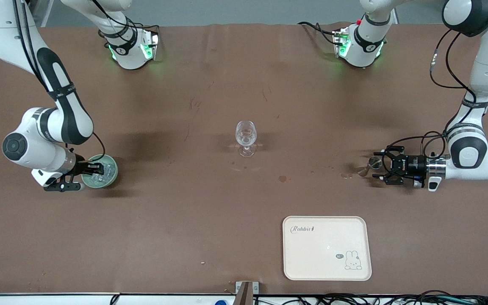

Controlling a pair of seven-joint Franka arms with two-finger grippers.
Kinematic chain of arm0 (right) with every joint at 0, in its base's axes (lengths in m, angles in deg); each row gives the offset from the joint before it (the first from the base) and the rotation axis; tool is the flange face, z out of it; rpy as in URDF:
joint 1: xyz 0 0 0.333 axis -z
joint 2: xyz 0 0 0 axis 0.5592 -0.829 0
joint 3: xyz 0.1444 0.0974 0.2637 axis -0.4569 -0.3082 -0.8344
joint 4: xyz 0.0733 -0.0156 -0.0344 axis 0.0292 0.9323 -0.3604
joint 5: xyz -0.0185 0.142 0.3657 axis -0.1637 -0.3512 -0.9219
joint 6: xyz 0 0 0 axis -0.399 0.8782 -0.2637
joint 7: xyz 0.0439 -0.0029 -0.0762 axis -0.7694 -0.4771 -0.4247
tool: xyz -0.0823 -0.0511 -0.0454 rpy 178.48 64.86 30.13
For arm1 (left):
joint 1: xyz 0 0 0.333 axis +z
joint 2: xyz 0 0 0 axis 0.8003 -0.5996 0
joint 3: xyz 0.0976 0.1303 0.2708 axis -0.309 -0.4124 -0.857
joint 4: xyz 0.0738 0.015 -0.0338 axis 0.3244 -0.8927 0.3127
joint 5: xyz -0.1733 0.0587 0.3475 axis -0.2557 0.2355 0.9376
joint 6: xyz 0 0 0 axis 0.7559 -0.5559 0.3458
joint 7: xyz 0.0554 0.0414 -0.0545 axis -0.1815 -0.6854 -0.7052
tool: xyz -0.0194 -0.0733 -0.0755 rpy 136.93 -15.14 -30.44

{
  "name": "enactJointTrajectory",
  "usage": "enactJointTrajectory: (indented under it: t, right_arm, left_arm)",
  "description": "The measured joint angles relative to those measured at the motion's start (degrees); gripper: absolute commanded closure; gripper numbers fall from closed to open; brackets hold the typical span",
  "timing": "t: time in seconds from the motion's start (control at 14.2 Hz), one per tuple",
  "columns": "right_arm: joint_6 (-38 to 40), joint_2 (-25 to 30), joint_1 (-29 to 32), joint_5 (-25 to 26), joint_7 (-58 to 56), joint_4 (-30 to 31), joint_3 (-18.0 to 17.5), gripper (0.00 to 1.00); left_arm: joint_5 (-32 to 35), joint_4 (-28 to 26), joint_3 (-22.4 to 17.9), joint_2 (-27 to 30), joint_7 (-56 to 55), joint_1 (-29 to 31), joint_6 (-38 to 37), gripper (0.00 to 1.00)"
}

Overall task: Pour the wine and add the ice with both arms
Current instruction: 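Grasp an ice cube with the right gripper while the left gripper grasps the jigger, then lift the ice cube with the right gripper while the left gripper lifts the jigger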

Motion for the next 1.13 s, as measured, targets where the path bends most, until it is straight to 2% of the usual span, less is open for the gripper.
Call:
enactJointTrajectory:
  t: [0.14, 0.35, 0.63, 0.92, 1.13]
  right_arm:
    - [0.17, -0.02, 0.01, 0.00, 0.00, 0.00, 0.01, 0.85]
    - [0.40, -0.01, 0.01, 0.00, 0.00, -0.02, 0.01, 0.90]
    - [2.90, 1.55, -0.08, 0.00, 0.01, -1.60, -0.20, 0.91]
    - [11.19, 6.60, -0.19, 0.00, 0.03, -6.06, -0.31, 0.91]
    - [20.50, 9.61, -0.17, 0.00, 0.04, -12.18, -0.25, 0.90]
  left_arm:
    - [-1.61, 0.01, 0.09, -0.41, 0.00, -0.04, 0.01, 0.13]
    - [-2.17, 0.00, 0.16, -0.94, 0.00, -0.06, 0.01, 0.24]
    - [-3.90, -0.01, 0.54, -1.06, 0.06, -0.04, -0.34, 0.26]
    - [-6.32, -0.01, 0.71, -2.12, 0.48, 0.04, -2.25, 0.28]
    - [-6.82, 0.00, 0.71, -2.95, 2.13, 0.49, -2.37, 0.38]
